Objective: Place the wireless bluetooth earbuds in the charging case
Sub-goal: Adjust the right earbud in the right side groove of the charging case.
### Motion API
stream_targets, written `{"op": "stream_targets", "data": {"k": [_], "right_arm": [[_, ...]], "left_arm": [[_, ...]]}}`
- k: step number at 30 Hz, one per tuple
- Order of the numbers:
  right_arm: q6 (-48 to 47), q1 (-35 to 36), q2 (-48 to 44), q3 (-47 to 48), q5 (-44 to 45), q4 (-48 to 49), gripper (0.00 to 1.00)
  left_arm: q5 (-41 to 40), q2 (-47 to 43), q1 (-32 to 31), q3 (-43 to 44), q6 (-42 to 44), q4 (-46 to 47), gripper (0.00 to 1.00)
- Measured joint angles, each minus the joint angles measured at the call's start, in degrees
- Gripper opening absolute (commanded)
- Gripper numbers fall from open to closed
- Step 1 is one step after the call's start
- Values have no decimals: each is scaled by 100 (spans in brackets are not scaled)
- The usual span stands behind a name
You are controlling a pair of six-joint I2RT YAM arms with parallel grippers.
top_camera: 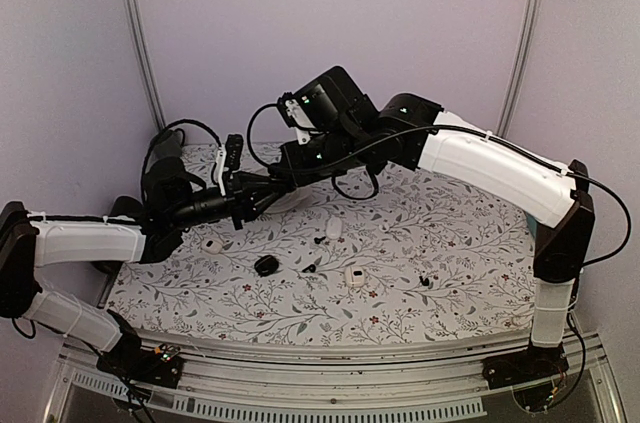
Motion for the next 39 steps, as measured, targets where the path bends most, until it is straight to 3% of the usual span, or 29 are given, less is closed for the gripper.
{"op": "stream_targets", "data": {"k": [31, 39], "right_arm": [[160, -4, -2, -15, -138, 160, 21], [162, -7, -2, -15, -133, 177, 26]], "left_arm": [[-179, -120, -72, -284, 120, 483, 0], [-304, -120, -92, -284, 146, 529, 0]]}}
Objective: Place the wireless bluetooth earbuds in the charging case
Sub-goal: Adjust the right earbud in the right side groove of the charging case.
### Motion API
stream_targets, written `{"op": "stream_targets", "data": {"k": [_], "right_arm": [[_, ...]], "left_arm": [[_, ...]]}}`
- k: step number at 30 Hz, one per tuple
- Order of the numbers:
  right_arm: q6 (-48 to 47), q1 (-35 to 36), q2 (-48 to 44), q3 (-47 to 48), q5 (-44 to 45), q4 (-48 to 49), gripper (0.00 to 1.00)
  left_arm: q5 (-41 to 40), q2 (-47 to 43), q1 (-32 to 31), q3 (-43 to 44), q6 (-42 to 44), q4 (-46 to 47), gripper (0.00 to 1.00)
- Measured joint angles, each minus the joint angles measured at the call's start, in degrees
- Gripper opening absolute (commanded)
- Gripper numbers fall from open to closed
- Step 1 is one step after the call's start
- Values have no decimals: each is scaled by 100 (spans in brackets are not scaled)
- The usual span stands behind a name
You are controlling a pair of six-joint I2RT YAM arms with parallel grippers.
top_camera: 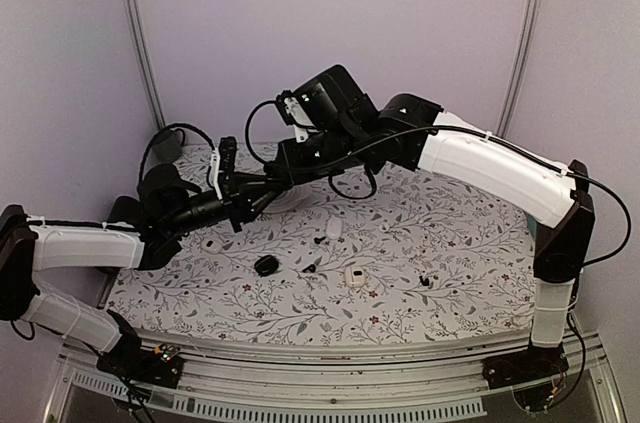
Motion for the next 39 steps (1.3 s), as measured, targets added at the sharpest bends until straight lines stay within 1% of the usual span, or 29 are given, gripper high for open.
{"op": "stream_targets", "data": {"k": [8, 14, 26, 31, 39], "right_arm": [[-11, 0, 0, 0, 2, -4, 32], [-28, 0, 0, 0, 2, -7, 33], [-31, -26, 0, 0, 44, 11, 22], [-26, -66, 0, 0, 26, 15, 20], [13, -144, -7, -4, -192, 28, 20]], "left_arm": [[-57, 0, -9, 0, 4, 103, 0], [-68, 0, -11, 0, 4, 149, 0], [-70, 0, -35, 0, 76, 105, 0], [-107, 0, -44, 0, 109, 70, 0], [-136, 0, -57, -59, 162, 162, 0]]}}
